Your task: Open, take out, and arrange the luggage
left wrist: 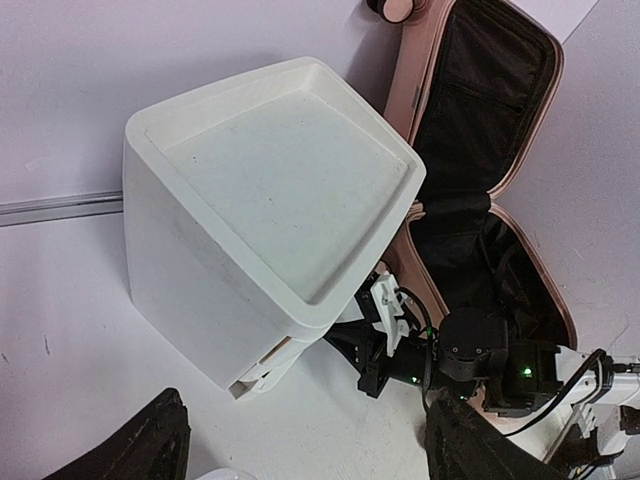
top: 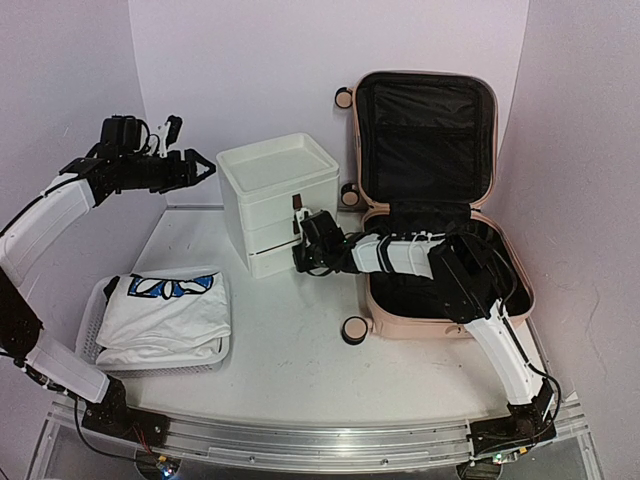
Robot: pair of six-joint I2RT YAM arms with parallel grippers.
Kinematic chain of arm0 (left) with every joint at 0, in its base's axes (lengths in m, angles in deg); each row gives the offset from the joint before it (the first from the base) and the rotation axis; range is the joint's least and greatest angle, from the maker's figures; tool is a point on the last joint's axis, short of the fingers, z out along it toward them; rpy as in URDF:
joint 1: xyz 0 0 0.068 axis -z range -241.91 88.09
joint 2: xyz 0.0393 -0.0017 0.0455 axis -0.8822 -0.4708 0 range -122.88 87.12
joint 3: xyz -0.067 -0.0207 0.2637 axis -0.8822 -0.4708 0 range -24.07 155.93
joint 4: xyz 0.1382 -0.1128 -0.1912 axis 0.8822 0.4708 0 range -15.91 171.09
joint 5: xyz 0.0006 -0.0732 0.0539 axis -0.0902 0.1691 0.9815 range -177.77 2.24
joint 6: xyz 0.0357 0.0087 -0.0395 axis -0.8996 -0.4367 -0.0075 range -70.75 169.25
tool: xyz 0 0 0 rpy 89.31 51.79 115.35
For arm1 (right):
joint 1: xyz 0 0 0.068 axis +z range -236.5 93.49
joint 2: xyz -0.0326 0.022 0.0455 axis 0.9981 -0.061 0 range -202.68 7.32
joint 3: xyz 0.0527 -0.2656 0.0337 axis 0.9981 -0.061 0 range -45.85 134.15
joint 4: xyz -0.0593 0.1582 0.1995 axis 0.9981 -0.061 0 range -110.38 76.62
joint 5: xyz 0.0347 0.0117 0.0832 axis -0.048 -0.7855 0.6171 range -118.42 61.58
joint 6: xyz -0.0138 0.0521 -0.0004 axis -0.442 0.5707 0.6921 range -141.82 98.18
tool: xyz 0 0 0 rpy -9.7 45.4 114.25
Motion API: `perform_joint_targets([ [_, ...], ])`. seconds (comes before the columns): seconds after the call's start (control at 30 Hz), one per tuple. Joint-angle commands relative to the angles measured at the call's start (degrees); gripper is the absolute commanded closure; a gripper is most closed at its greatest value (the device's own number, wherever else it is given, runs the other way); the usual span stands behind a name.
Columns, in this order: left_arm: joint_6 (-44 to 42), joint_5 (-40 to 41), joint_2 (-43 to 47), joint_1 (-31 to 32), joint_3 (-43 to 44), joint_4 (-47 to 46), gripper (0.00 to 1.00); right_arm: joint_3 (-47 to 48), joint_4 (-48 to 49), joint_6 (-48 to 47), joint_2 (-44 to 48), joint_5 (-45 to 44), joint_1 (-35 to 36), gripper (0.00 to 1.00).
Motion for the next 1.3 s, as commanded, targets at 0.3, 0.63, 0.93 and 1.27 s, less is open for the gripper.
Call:
perform_joint_targets([
  [0.3, 1.28, -2.3, -0.76, -1.45, 0.18, -2.84, 0.19, -7.63, 2.51, 2.5, 8.08, 6.16, 0.48, 1.0],
  [0.63, 1.84, -2.73, -1.76, -2.36, -0.08, -3.19, 0.19, -16.11, 0.95, 3.13, 15.58, 10.34, 0.92, 1.0],
  [0.93, 2.77, -3.79, -2.43, -2.77, -0.17, -3.5, 0.19, -15.81, -5.38, 3.25, 17.06, 4.7, 0.79, 0.86],
  [1.27, 2.9, -3.68, -2.26, -2.72, -0.51, -3.89, 0.19, -6.06, -3.56, 1.66, 7.58, 7.65, -1.37, 0.54],
])
